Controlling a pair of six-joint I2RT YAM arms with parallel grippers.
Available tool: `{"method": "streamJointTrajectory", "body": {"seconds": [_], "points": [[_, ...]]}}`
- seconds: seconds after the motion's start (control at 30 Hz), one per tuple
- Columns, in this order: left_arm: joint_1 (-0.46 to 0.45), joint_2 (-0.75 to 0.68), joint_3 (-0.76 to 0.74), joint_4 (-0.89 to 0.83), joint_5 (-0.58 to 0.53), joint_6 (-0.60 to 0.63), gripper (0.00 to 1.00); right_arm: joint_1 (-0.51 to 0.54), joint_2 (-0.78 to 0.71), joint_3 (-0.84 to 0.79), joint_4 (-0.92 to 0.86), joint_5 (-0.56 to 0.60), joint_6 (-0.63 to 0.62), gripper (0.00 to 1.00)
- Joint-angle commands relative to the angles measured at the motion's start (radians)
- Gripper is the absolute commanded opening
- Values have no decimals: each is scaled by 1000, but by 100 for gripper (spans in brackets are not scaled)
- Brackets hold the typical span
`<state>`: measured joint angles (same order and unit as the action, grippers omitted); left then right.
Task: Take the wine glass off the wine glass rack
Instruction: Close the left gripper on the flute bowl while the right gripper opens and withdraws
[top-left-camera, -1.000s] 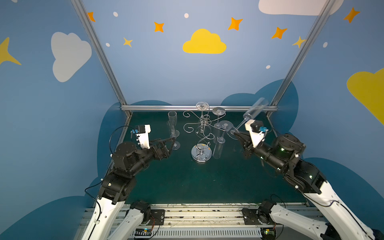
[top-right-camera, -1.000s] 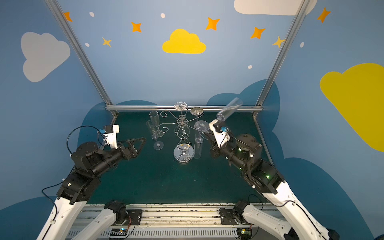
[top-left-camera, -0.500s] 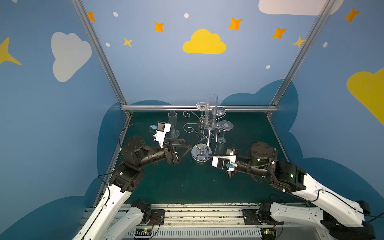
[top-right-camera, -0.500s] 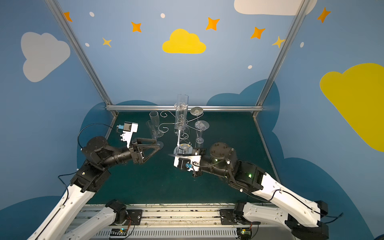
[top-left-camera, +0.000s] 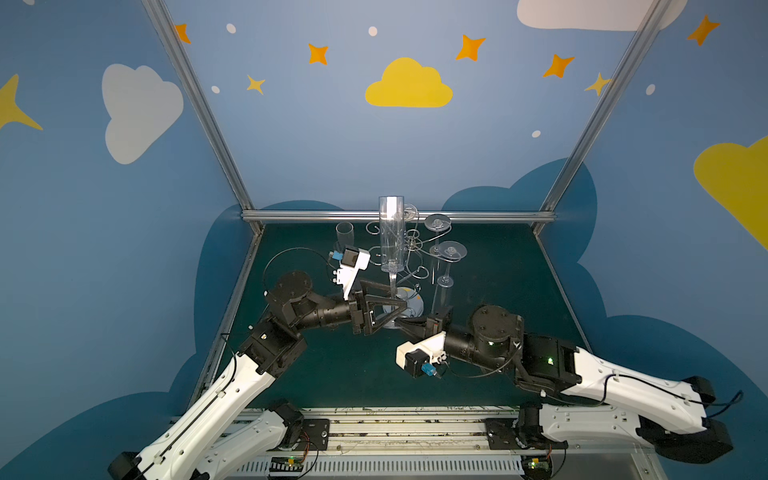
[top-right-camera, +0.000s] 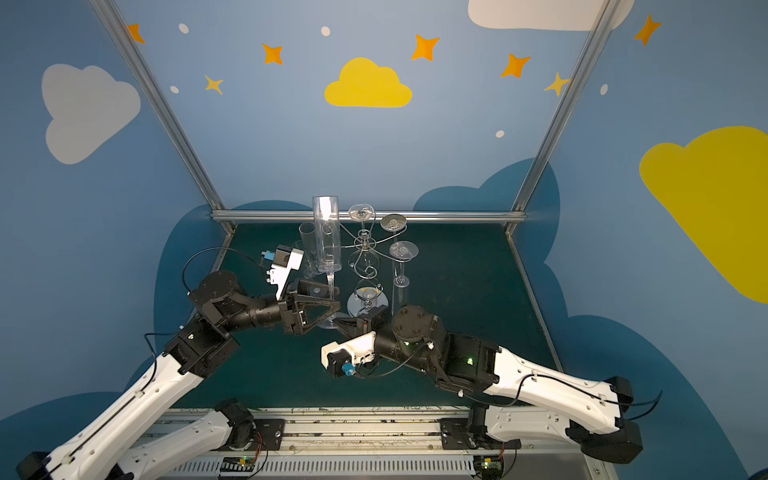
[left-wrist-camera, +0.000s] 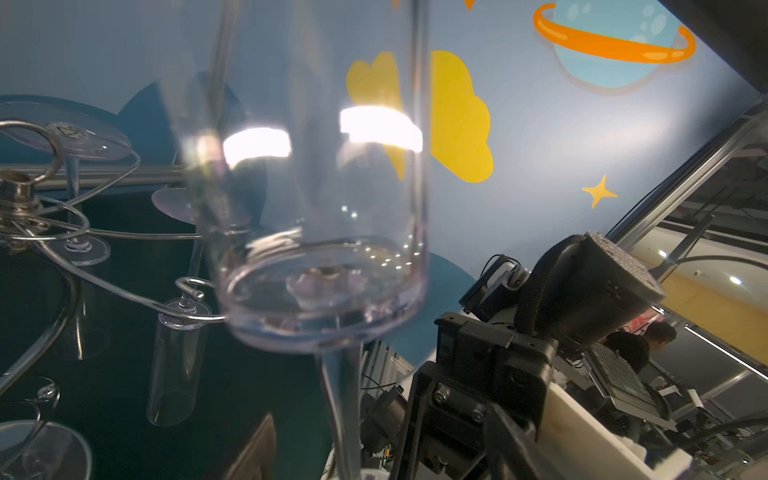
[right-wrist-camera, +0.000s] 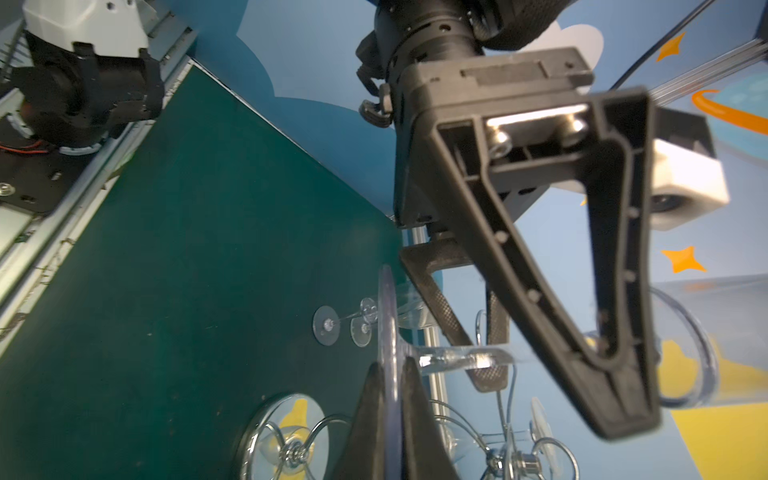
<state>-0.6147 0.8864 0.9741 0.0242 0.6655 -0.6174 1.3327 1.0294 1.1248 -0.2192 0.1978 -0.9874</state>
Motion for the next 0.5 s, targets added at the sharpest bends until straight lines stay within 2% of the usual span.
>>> {"method": "streamJointTrajectory", "body": {"seconds": [0.0,0.17,0.33,0.47], "points": [[-12,-4,9,34,-7,3,64,14,10,-10,98,70,-62,0],[-15,-17,5,33,-32,7,42,26,15,-20,111,91,-76,0],[-15,-21,-2,28,-45,16,30,34,12,-33,107,103,-80,0],[-16,-15,3,2,-60,25,26,40,6,-45,105,115,-84,0]]}}
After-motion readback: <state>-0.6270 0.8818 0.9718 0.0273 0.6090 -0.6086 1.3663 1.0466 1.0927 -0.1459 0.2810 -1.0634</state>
